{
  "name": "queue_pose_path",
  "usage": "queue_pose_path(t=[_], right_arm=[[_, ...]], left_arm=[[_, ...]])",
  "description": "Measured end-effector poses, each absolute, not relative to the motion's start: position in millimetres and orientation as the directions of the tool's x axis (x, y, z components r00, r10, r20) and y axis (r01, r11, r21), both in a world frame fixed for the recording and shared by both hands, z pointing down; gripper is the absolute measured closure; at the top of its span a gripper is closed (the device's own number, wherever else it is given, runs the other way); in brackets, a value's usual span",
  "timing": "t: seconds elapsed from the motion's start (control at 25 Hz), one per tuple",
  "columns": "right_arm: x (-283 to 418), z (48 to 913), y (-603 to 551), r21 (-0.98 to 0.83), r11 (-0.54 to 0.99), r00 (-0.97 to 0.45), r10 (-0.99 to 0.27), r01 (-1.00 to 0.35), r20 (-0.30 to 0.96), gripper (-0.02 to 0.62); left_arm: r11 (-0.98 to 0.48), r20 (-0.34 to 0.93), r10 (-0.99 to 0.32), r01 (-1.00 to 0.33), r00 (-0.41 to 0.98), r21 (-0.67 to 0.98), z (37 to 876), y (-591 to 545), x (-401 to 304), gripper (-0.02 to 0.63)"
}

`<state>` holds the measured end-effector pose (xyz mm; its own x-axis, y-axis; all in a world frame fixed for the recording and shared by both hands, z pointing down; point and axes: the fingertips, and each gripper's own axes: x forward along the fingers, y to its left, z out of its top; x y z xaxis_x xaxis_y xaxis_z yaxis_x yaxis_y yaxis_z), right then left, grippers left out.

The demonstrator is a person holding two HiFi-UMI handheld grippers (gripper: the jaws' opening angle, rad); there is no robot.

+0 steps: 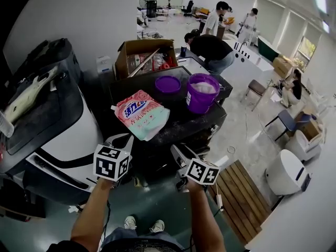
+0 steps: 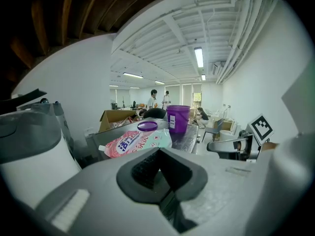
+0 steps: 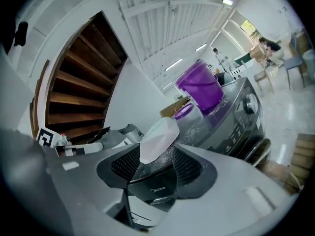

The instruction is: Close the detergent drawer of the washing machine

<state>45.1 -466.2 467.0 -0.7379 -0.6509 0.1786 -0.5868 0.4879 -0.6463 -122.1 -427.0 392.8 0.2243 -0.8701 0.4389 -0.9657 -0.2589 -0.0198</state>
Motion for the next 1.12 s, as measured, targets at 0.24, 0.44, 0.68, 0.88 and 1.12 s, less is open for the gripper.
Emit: queue_pose_path(t=[0.24,0.44,0.68,0.88,1.12], right_arm=[[55.2,438.0,-462.6,-0.520,0.500,-0.676,-0.702,-0.692,0.225,0.400],[58.8,413.0,-457.8,-0.426,0.493,-0.619,-0.750,-0.758,0.234,0.415],[63.5,388.4,-447.7,-0.331,0.468,-0.551,-0.802,-0.819,0.230,0.436],[74.1,369.3,-438.2,-0.260,0.426,-0.483,-0.848,-0.867,0.221,0.455],[97.5,343.9,-427.1,-0.165,0.363,-0.391,-0.900,-0.917,0.193,0.489]], left_arm=[[-0.312,0.408,-0.868,-0.950,0.284,-0.002,379.9,-431.5,-117.4,0.606],[-0.361,0.384,-0.860,-0.933,0.336,0.008,369.2,-436.8,-117.0,0.604],[-0.427,0.361,-0.841,-0.904,0.402,0.013,359.0,-441.2,-113.1,0.605],[-0.481,0.346,-0.821,-0.877,0.454,0.008,351.8,-444.2,-105.0,0.604],[-0.538,0.319,-0.797,-0.843,0.512,0.008,342.1,-447.3,-88.1,0.606]])
